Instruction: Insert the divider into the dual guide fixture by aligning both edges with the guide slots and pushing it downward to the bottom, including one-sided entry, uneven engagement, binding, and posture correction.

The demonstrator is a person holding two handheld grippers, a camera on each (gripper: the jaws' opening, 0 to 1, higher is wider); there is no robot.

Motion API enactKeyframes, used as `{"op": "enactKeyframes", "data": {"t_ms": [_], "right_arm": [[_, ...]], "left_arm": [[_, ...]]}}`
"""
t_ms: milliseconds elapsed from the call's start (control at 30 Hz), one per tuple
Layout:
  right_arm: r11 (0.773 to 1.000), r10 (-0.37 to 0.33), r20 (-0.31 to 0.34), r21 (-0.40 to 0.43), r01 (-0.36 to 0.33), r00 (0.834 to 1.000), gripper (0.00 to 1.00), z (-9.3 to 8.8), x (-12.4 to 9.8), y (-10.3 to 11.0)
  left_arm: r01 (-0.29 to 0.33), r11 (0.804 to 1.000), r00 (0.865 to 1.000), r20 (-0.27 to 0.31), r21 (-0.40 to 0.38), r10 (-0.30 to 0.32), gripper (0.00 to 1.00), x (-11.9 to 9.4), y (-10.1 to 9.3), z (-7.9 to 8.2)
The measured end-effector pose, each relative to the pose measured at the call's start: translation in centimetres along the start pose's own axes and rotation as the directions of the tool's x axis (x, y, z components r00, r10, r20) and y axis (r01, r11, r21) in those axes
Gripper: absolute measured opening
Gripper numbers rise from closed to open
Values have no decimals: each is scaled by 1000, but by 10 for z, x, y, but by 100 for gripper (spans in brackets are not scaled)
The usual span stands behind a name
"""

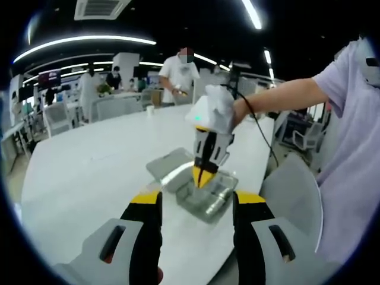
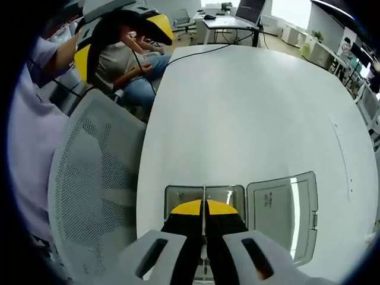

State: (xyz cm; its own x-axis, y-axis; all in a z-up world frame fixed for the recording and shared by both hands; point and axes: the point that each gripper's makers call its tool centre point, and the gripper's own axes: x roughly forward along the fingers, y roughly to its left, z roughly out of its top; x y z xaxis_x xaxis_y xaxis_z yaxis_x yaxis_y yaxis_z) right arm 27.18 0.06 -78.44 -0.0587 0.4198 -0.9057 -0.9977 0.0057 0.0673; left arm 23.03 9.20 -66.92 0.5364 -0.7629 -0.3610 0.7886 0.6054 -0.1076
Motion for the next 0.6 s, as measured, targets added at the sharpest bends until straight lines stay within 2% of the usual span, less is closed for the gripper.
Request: {"op": "enactKeyframes", "data": {"t_ms": [600], "right_arm": [[1000,10,-26,-17,-11,1000,0,-4,9,1]], "left_arm": [[-9,1000,1000,0,-4,9,45,-1,3,-1]]}}
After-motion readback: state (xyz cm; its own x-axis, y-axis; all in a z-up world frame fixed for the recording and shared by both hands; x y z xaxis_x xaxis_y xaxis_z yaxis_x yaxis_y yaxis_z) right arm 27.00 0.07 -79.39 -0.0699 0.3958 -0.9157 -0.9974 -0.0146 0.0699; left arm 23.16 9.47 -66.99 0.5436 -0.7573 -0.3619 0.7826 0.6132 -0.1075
